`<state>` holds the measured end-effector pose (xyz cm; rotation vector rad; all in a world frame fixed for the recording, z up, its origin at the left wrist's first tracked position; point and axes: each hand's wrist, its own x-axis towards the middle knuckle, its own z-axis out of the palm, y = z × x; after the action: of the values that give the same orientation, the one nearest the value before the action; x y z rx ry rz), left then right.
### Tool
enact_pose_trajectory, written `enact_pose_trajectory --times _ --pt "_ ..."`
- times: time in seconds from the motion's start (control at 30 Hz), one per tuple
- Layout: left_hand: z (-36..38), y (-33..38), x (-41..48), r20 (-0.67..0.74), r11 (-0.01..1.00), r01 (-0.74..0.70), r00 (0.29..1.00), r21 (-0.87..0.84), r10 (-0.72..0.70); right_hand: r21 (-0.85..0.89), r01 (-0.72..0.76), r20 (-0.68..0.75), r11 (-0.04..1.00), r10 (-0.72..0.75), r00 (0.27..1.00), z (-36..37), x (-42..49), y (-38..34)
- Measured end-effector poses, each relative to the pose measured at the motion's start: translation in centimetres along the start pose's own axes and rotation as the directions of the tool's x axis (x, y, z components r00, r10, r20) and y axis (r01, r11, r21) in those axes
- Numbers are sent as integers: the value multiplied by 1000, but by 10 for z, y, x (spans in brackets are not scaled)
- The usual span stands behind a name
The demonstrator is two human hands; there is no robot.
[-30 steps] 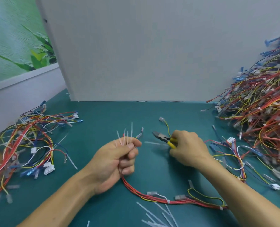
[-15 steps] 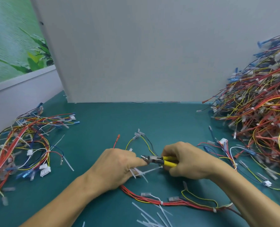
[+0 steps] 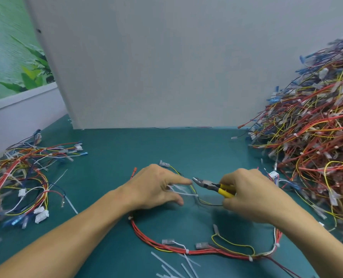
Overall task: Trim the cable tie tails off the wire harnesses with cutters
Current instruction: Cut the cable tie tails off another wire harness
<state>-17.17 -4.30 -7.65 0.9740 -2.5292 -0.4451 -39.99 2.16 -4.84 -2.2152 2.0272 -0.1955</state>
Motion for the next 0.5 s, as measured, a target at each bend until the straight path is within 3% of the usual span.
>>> enact_pose_trajectory --times 0.13,0.37,0.5 --pt "-2 -3 8 -91 980 132 985 -147 -146 -70 -35 17 997 36 999 11 -4 4" --pt "16 -8 24 193 991 110 977 -70 -95 -222 -52 15 974 56 998 23 -6 10" --pt "20 -7 31 216 982 141 970 -125 -112 -282 -47 -4 958 47 999 26 -7 7"
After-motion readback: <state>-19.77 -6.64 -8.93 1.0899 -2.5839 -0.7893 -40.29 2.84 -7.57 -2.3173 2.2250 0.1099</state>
